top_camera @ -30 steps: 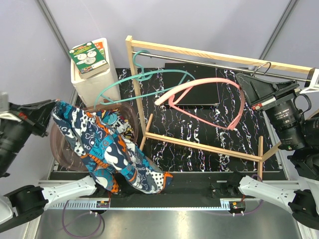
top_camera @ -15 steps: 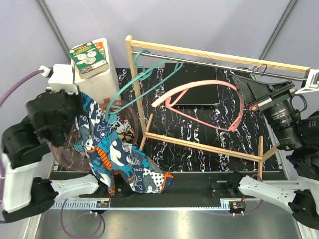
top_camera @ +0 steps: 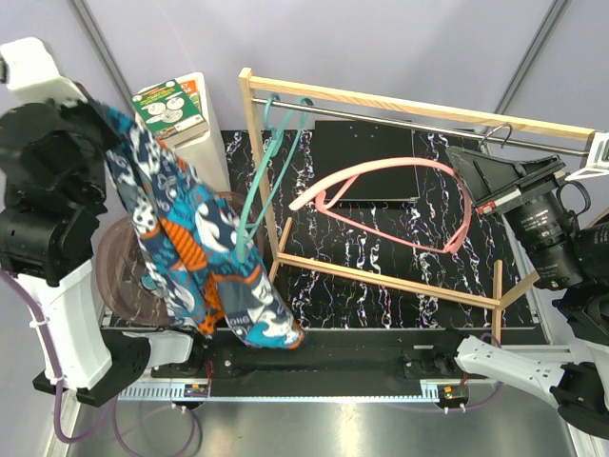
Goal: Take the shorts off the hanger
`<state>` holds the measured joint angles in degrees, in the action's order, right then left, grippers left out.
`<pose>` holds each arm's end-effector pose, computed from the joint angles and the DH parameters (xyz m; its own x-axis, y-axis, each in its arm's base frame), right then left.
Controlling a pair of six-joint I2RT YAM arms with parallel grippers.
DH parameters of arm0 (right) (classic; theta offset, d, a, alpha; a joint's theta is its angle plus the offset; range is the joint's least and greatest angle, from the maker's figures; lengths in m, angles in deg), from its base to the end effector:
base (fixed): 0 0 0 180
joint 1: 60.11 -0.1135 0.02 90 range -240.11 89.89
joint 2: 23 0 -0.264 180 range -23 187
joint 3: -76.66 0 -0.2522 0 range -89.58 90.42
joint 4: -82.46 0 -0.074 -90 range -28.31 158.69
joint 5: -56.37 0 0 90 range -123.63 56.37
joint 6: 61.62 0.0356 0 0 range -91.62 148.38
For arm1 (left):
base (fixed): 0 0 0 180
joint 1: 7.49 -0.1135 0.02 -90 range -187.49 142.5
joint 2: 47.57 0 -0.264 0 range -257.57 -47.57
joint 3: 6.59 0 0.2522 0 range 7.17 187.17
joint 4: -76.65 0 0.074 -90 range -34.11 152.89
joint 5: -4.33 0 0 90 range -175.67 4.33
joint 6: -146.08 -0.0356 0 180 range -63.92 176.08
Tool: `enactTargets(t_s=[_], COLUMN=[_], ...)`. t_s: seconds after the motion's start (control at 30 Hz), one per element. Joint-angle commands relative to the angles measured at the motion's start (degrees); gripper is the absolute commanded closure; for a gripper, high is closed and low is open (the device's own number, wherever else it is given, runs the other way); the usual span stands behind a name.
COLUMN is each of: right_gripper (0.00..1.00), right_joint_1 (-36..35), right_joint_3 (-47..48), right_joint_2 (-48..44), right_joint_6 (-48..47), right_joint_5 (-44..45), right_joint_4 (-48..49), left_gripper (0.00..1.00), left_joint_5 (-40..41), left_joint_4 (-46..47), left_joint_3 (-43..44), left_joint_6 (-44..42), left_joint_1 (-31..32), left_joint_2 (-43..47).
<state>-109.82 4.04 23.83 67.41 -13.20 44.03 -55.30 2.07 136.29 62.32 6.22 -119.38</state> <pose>0.0501 0.0399 0.5661 -0.1293 0.7601 -0.6369 -0.5462 0.4815 0.6855 0.1247 -0.0119 0.5965 -0.0281 -0.0897 -0.9956 -0.2905 0.9537 -0.0777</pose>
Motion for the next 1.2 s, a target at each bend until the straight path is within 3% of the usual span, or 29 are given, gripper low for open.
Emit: enactTargets(t_s=[0.0, 0.17, 0.27, 0.43, 0.6, 0.67, 0.77, 0.9, 1.1, 1.17], right_gripper=[1.00, 1.00, 1.00, 1.00, 1.00, 1.00, 1.00, 1.00, 1.00, 1.00], right_joint_1=[0.1, 0.1, 0.1, 0.1, 0.1, 0.1, 0.1, 0.1, 0.1, 0.1], right_joint_3=[2.1, 1.6, 1.5, 1.6, 1.6, 2.0, 2.4, 2.4, 1.1, 0.2], right_joint_2=[0.5, 0.6, 0.5, 0.5, 0.5, 0.8, 1.2, 1.7, 0.8, -0.2], right_joint_6=[-0.8, -0.5, -0.7, -1.0, -1.3, -1.8, -2.2, -2.5, -2.6, -2.6], right_joint_5=[0.4, 0.2, 1.0, 1.7, 2.5, 2.4, 2.3, 1.7, 2.1, 2.8], right_joint_4=[0.8, 0.7, 0.4, 0.3, 0.2, 0.1, 0.0, -0.2, -0.1, -0.1], left_gripper=[1.00, 1.00, 1.00, 1.00, 1.00, 1.00, 1.00, 1.00, 1.00, 1.00], left_joint_5=[2.0, -0.1, -3.0, -3.6, -3.7, -2.2, 1.2, 5.3, -8.8, -11.4], left_joint_4=[21.0, 40.6, 46.6, 44.8, 45.9, 45.1, 41.5, 37.0, 35.2, 34.9], left_joint_3=[7.0, 6.0, 7.5, 8.7, -7.8, -10.5, -14.6, -23.8, -45.8, -52.3], left_joint_6=[-3.2, -11.6, -15.7, -17.3, -13.0, -11.7, -7.6, 5.0, 25.9, 29.0], left_joint_1=[-0.6, -0.6, -0.6, -0.6, -0.8, -1.2, -1.4, -3.0, -9.8, -10.4], left_joint_2=[-1.0, -0.2, -1.7, -3.9, 1.8, 3.3, 4.2, 6.7, 12.7, 14.7])
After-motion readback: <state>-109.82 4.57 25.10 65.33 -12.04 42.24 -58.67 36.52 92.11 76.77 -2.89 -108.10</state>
